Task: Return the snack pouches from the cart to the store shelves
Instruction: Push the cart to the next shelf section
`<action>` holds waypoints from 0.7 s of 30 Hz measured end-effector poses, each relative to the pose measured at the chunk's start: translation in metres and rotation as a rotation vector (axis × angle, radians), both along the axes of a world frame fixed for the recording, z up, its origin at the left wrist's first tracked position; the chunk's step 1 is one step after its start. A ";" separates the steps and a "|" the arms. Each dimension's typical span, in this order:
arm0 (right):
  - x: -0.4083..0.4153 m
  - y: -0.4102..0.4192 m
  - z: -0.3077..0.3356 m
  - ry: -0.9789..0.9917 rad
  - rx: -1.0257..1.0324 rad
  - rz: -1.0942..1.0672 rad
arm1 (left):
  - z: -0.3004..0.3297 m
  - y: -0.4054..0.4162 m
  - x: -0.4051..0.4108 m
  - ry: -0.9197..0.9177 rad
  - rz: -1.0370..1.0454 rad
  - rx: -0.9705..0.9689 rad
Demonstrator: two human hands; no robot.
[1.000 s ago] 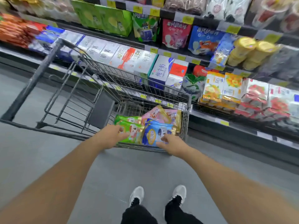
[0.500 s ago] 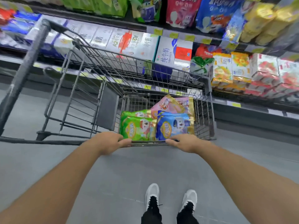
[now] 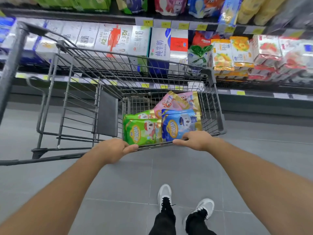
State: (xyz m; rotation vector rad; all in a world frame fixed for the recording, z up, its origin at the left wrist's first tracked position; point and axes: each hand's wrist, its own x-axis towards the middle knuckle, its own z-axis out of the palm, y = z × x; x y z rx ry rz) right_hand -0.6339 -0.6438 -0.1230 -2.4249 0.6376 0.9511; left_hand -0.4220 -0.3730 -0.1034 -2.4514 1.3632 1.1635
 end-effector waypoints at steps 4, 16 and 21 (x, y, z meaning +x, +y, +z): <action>-0.018 -0.012 -0.005 -0.008 -0.023 0.003 | 0.001 -0.013 -0.016 0.032 0.002 0.027; -0.115 -0.074 -0.009 -0.061 -0.105 -0.034 | -0.003 -0.084 -0.101 0.074 -0.053 0.036; -0.160 -0.104 -0.008 -0.059 -0.113 -0.070 | -0.008 -0.119 -0.139 0.070 -0.094 0.017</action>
